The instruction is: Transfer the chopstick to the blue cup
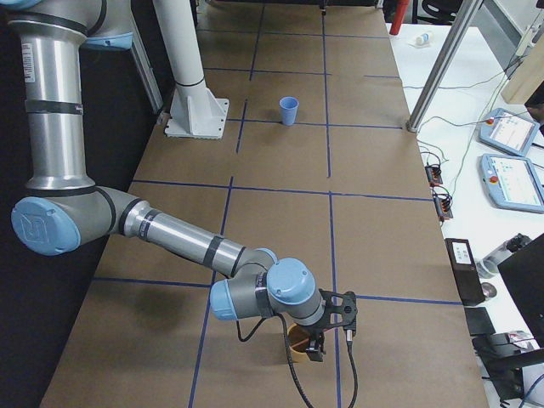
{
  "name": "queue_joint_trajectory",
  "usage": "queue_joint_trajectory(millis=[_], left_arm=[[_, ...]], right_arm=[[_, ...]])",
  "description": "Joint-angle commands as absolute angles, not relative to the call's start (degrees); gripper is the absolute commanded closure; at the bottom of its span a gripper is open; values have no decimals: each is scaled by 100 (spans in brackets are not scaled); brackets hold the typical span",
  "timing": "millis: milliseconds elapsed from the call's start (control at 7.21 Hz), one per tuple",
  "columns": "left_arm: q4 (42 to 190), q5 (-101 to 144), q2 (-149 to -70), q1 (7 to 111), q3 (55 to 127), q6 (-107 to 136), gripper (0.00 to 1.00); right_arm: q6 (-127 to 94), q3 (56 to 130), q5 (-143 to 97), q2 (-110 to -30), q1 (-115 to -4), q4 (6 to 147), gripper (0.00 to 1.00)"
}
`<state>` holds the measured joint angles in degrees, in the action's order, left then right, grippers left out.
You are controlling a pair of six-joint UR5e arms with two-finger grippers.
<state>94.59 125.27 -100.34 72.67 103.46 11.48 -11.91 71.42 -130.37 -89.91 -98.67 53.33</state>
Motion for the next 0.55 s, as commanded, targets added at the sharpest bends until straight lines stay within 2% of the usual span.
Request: queue_joint_trajectory(millis=[0,277,416], left_arm=[[9457,12524,-9958,7286,10371,1116,0],[9457,12524,-9949,7286,10371,1116,0],[9457,12533,-9941,7286,10397,1116,0]], right_arm=[[-1327,6874,-13043,-8938,-9774,5168,1],[-1354,6873,-13043,-8930,-9581,5159,3],[-1354,6882,-13034,-8904,-9580,5159,21]])
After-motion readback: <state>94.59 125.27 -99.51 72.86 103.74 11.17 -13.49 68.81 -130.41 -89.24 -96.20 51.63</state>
